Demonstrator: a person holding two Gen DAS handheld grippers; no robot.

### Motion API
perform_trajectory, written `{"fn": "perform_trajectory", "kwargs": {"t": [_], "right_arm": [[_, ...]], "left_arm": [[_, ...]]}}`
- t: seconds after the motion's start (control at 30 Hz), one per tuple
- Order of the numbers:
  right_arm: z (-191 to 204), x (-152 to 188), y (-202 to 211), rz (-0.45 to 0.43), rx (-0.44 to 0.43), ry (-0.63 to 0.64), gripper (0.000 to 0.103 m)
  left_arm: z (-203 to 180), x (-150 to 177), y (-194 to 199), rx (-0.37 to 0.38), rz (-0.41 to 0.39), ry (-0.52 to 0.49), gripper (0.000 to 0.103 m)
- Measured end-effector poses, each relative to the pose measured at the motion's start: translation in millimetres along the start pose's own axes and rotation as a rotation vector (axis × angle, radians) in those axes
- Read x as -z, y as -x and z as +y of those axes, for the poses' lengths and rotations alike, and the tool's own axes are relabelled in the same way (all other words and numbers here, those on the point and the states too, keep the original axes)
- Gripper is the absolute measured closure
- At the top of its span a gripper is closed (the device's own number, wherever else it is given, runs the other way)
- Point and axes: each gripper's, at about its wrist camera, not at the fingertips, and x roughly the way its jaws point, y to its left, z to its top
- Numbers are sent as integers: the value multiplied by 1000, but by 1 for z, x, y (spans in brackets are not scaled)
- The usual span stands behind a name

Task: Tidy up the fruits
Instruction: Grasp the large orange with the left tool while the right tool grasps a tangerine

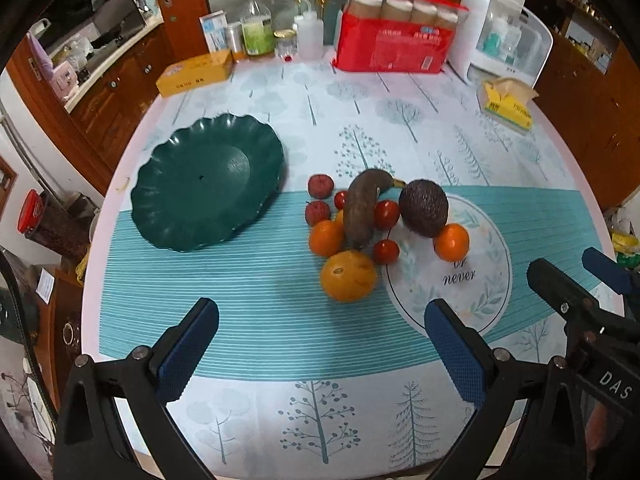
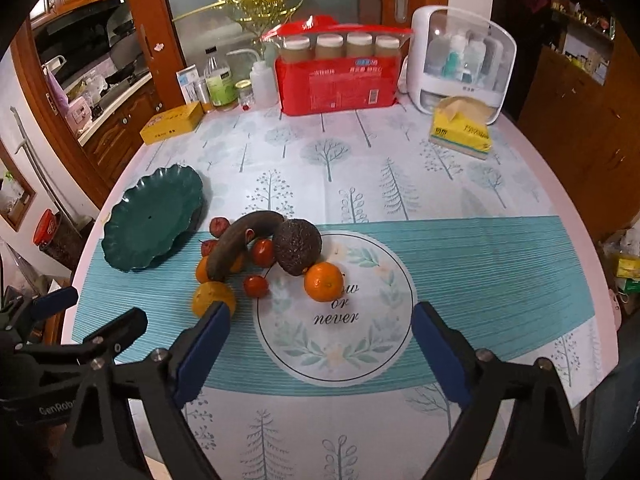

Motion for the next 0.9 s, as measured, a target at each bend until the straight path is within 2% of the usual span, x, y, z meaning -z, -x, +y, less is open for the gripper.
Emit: {"fn": "perform_trajectory", "kwargs": {"t": [0.23,0.47,0.73,0.9], "right_arm": [[-10,-4,-23,39,-7,2,14],[-16,-9,-44,42,13,29,14],[-28,-8,-84,109,5,39,14],[-27,-9,-106,123,-2,94,14]], "left_arm": [[-5,-9,-19,4,22,5,1],[-4,-12,-47,24,56,29,1],[13,-6,-94,78,120,139,2],[21,2,-117,86,142,200,4]]}}
